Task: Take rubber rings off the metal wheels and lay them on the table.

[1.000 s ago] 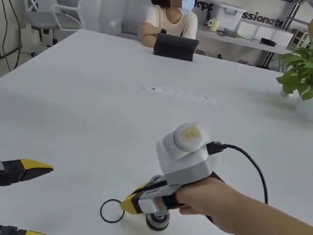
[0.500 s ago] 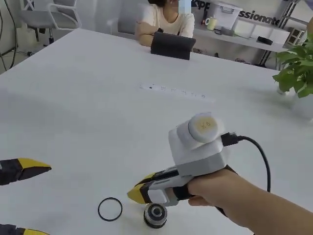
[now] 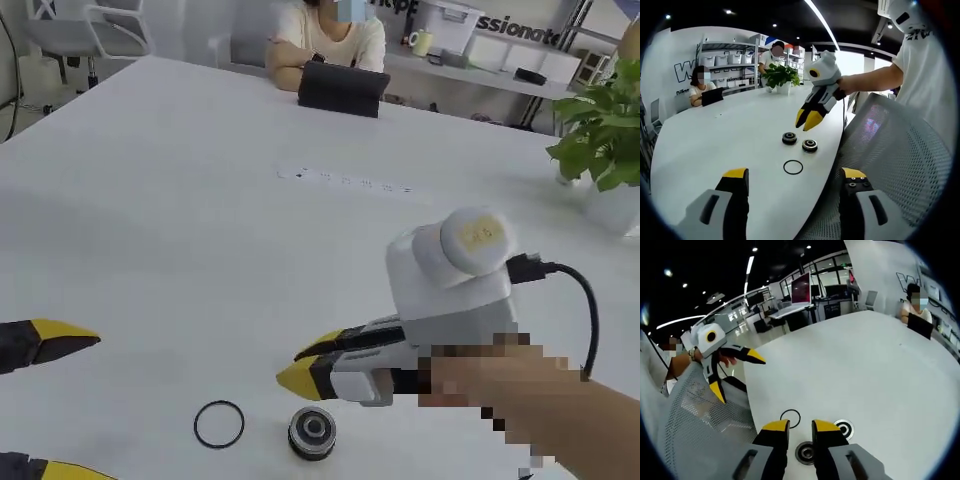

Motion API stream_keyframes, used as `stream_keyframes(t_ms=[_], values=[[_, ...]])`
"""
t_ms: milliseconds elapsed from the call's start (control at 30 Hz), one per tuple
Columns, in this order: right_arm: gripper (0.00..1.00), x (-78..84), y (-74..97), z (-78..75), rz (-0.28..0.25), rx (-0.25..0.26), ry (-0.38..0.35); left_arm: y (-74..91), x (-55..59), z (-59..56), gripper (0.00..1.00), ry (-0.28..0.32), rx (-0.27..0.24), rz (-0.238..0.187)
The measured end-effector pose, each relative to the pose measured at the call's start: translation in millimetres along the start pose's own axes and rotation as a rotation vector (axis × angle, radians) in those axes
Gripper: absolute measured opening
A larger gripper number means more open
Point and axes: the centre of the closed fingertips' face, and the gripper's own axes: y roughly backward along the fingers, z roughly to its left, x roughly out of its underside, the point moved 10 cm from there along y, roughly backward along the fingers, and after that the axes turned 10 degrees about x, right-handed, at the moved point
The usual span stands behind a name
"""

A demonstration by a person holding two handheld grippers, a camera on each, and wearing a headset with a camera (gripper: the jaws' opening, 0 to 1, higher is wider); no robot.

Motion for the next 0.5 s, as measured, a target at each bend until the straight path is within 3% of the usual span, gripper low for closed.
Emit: stream_keyframes(t_ms=[167, 500], values=[[0.17, 3.1, 12.3, -2.4, -0.016, 0.016, 0.038, 0.4, -2.3, -0.3, 0.71, -0.002, 0.0, -0.001], [0.23, 15.8, 37.8, -14.0, -0.051, 0.023, 0.035, 2.9, -4.7, 2.6, 0.71, 0.0, -0.007, -0.015]])
